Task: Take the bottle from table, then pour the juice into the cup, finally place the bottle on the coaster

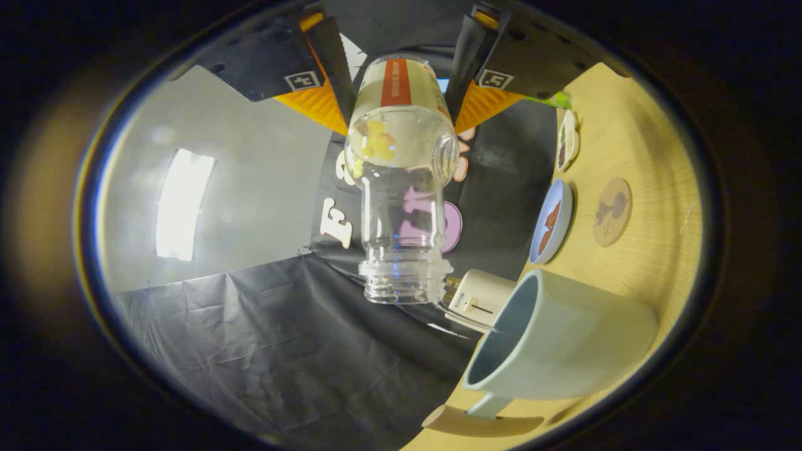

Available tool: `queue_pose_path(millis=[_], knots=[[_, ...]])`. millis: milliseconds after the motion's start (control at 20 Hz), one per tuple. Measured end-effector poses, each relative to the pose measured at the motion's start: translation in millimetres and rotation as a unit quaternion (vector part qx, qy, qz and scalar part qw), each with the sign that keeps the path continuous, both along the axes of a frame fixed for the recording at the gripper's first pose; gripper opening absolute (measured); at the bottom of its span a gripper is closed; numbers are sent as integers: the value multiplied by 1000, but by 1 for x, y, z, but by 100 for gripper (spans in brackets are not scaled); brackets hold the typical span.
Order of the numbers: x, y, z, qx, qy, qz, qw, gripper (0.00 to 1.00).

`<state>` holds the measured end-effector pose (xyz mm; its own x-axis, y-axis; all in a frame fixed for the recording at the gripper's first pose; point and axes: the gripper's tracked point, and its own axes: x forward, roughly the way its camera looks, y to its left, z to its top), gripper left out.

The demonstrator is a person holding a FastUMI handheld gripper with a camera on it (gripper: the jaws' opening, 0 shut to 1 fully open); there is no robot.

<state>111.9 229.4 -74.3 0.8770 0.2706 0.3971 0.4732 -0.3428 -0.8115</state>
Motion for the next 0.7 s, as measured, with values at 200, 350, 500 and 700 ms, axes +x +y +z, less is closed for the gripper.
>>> queue_pose_path(millis=[200, 350, 500, 700], knots=[[-5, 2, -4, 15, 6, 8, 1000, 75], [-5, 5, -4, 4, 1, 9, 1000, 75], [-3, 4, -9, -1, 2, 8, 1000, 75], [-4, 3, -7, -5, -4, 8, 1000, 75]])
